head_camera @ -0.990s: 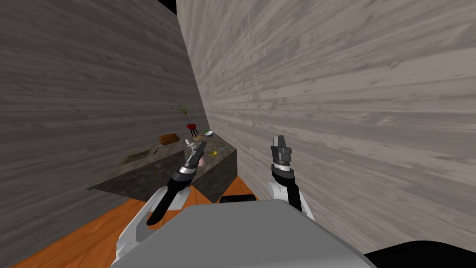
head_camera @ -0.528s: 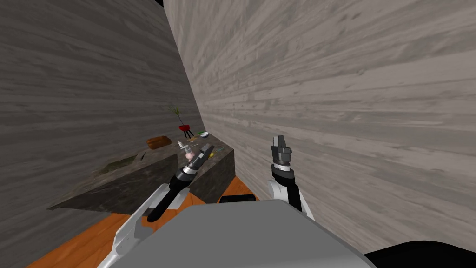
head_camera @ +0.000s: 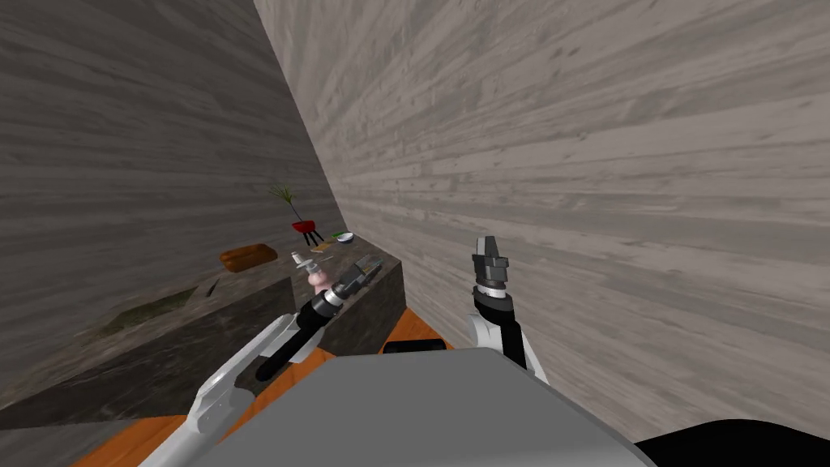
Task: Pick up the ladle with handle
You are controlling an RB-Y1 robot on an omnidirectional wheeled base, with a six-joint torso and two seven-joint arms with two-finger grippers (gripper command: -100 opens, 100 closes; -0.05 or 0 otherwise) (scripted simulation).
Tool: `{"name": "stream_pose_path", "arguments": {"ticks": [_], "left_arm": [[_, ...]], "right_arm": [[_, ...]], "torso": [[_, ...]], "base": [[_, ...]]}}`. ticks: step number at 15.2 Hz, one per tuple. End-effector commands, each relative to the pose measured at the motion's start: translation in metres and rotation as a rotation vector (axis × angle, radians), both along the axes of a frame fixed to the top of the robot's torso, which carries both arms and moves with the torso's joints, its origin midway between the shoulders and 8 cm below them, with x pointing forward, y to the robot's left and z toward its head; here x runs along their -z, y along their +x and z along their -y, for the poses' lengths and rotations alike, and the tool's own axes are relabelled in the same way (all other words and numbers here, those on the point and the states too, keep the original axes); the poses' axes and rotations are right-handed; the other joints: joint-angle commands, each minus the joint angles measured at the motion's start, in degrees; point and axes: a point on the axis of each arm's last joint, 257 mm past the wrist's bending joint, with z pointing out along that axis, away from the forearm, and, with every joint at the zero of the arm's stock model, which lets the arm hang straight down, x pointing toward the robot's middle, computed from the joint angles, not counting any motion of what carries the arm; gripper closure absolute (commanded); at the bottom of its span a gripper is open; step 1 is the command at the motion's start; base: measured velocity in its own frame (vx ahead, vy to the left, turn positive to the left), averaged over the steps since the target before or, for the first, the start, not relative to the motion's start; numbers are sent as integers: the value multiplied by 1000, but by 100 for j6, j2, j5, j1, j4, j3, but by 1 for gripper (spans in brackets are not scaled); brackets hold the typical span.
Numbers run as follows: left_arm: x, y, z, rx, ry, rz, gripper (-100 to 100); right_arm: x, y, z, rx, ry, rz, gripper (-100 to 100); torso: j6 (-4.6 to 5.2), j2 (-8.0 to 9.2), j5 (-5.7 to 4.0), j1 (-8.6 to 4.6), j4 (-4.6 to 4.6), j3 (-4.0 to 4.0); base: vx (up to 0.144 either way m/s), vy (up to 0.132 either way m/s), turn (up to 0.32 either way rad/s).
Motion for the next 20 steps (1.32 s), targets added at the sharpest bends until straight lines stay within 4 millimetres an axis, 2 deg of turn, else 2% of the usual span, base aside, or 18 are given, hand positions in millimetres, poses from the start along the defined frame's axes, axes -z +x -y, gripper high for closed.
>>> {"name": "stream_pose_path", "arguments": {"ticks": [1, 3, 4, 6, 7, 10, 11, 13, 14, 16, 17, 19, 20], "left_arm": [[18, 0, 4, 4, 127, 23, -100], [23, -1, 4, 19, 175, 22, -100], [37, -1, 6, 21, 266, 43, -100], [43, -3, 5, 37, 319, 46, -100], [57, -2, 5, 41, 406, 69, -100], [63, -5, 3, 60, 464, 73, -100], [80, -6, 0, 72, 571, 101, -100], [84, -7, -2, 87, 610, 103, -100], [101, -9, -6, 102, 702, 125, -100], [105, -10, -10, 120, 756, 136, -100], [121, -12, -16, 139, 842, 155, -100], [126, -14, -21, 157, 901, 171, -100], [141, -16, -28, 178, 983, 194, -100]], "right_arm": [[0, 0, 0, 0, 0, 0, 0], [0, 0, 0, 0, 0, 0, 0], [0, 0, 0, 0, 0, 0, 0], [0, 0, 0, 0, 0, 0, 0], [0, 0, 0, 0, 0, 0, 0], [0, 0, 0, 0, 0, 0, 0], [0, 0, 0, 0, 0, 0, 0], [0, 0, 0, 0, 0, 0, 0], [0, 0, 0, 0, 0, 0, 0], [0, 0, 0, 0, 0, 0, 0], [0, 0, 0, 0, 0, 0, 0], [0, 0, 0, 0, 0, 0, 0], [0, 0, 0, 0, 0, 0, 0]], "torso": [[0, 0, 0, 0, 0, 0], [4, -2, 0, -2, -1, -1], [0, -1, 0, -1, 0, -1], [3, -3, -1, -2, -1, -2], [0, -3, 0, -1, -1, -1], [-1, -4, 0, -1, -1, -2], [-2, -2, 0, -1, 0, -1], [4, -4, -1, -3, -1, -3], [0, -4, 0, -2, -1, -2], [2, -7, -1, -2, -2, -4], [-1, -7, -1, -2, -1, -4], [3, -10, -1, -2, -2, -6], [0, -8, 0, -2, -2, -5]], "base": [[8, -2, -177], [9, 2, -172], [12, -2, -213], [11, 2, -161], [14, -2, -263], [11, 3, -104], [12, -6, -211], [13, 3, -183], [20, 1, -222], [21, 3, -154], [25, 0, -202], [22, 4, -183], [27, 3, -214]]}}
